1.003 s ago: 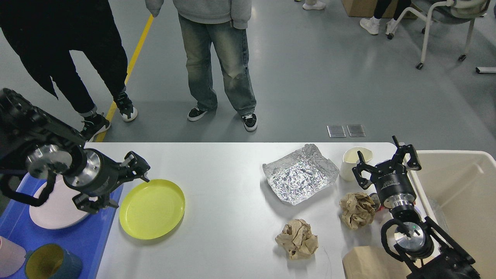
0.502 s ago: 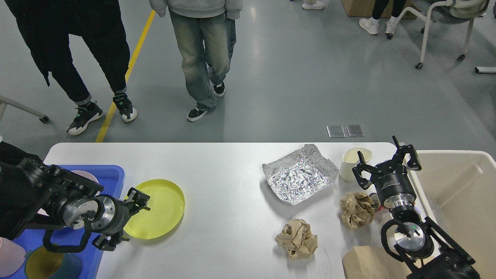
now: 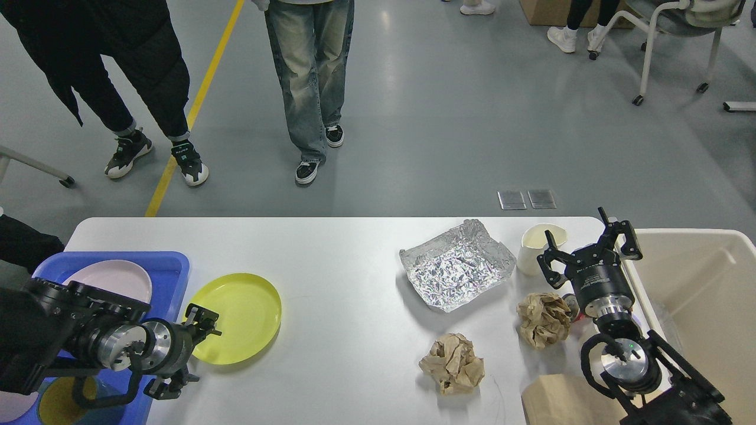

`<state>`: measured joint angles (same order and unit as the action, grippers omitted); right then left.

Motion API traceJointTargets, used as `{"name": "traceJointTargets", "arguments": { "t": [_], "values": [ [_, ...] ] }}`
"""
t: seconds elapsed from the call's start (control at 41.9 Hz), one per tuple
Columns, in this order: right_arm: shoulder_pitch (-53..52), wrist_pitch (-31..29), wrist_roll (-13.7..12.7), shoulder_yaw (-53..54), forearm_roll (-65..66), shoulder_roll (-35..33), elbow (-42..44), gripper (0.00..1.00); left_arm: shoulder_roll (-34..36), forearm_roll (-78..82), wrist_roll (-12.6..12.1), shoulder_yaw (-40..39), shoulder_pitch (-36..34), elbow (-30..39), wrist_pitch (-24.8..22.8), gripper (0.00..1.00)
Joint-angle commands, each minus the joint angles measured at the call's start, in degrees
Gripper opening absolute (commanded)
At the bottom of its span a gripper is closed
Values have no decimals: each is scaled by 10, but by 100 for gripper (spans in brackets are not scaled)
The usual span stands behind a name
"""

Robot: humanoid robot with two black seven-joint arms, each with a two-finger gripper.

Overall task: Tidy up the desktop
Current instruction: 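Lower the left gripper to the yellow plate rim and grasp it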

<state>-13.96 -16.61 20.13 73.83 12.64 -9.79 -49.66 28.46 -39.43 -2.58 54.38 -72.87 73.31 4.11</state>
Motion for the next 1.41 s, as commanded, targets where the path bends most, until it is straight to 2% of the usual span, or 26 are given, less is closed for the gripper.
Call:
{"name": "traceJointTargets", "arguments": {
  "t": [0.0,0.549,0.693,0.764,0.979,1.123,1.29,1.385],
  "values": [
    [0,0,0,0,0,0,0,100,0,0,-1,-4,3,-11,-1,79],
    [0,0,0,0,0,0,0,100,-3,0,-1,-32,35,-41,-3,46],
    [0,0,0,0,0,0,0,100,-2,0,-1,-31,35,-41,-4,42],
    [0,0,0,0,0,0,0,100,-2,0,-1,-31,35,-41,-5,37],
    [0,0,0,0,-1,0,0,100,-3,0,-2,-31,40,-41,-6,32],
    [0,0,0,0,0,0,0,100,-2,0,-2,-32,42,-41,-9,19],
    [0,0,0,0,0,0,0,100,-2,0,-3,-32,42,-40,-9,18],
    [0,0,0,0,0,0,0,100,-2,0,-3,-32,42,-40,-9,13]
  ]
}}
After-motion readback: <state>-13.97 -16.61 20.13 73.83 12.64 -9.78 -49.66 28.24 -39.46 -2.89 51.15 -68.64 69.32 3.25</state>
